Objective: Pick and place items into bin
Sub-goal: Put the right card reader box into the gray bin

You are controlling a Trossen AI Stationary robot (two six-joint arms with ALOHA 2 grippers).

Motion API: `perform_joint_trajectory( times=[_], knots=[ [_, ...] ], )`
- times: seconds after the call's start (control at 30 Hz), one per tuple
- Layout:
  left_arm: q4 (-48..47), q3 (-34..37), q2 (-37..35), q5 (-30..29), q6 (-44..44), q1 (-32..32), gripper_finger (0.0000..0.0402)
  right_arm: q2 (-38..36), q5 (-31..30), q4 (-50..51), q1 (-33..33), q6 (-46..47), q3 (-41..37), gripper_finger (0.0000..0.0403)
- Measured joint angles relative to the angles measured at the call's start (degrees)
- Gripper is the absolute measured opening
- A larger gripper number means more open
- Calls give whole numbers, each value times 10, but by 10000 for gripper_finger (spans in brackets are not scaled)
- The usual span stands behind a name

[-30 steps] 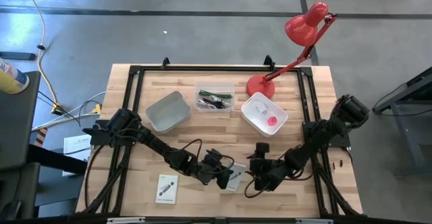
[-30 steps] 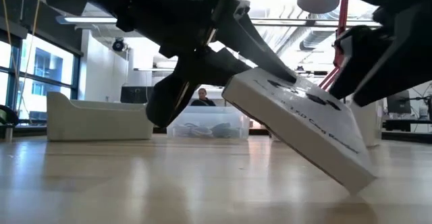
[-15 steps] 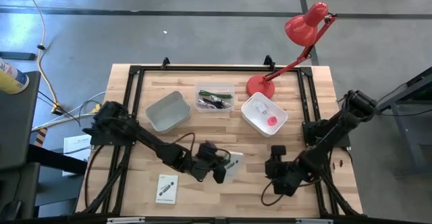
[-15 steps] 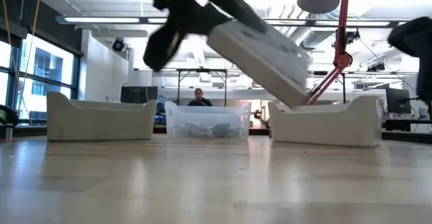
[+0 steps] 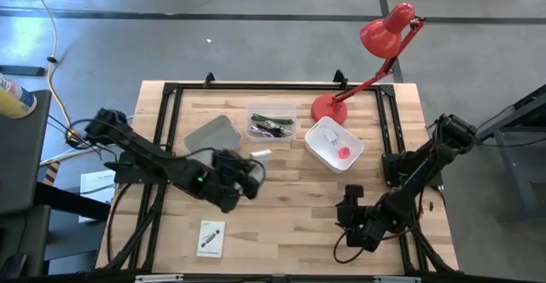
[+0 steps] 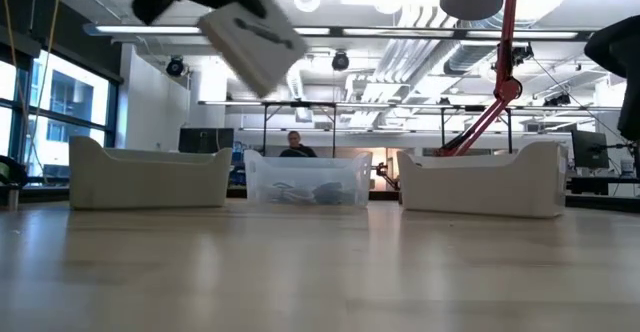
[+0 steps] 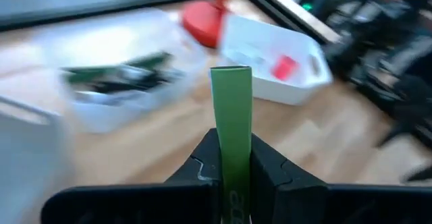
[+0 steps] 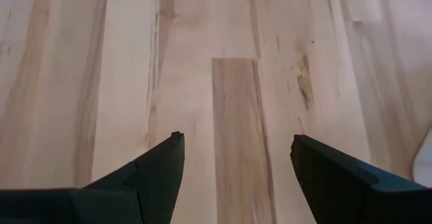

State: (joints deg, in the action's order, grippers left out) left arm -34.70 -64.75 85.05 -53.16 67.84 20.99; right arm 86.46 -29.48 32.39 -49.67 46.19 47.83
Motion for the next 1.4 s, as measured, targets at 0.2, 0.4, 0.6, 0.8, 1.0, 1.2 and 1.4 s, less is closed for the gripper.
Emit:
perform_joint_trajectory(
  times=[0.2,0.4,0.6,0.8,1.0,1.2,1.4],
  knots=[
    [-204,0,-61,-20,102,-1,18,0,-30,5,0,2,0,259],
    [-370,0,-107,-15,148,-7,10,0,-49,6,9,4,0,259],
    [-436,0,-141,11,102,-38,12,0,-51,6,36,28,0,259],
    [-433,0,-169,59,-34,-95,5,0,-51,2,75,28,1,259],
    [-402,0,-182,106,-147,-151,8,0,-47,-13,108,16,1,259],
    [-336,22,-182,171,-255,-212,4,0,-47,-23,125,14,1,259],
    [-280,80,-185,251,-318,-266,7,0,-46,-23,126,14,1,259]
  ],
)
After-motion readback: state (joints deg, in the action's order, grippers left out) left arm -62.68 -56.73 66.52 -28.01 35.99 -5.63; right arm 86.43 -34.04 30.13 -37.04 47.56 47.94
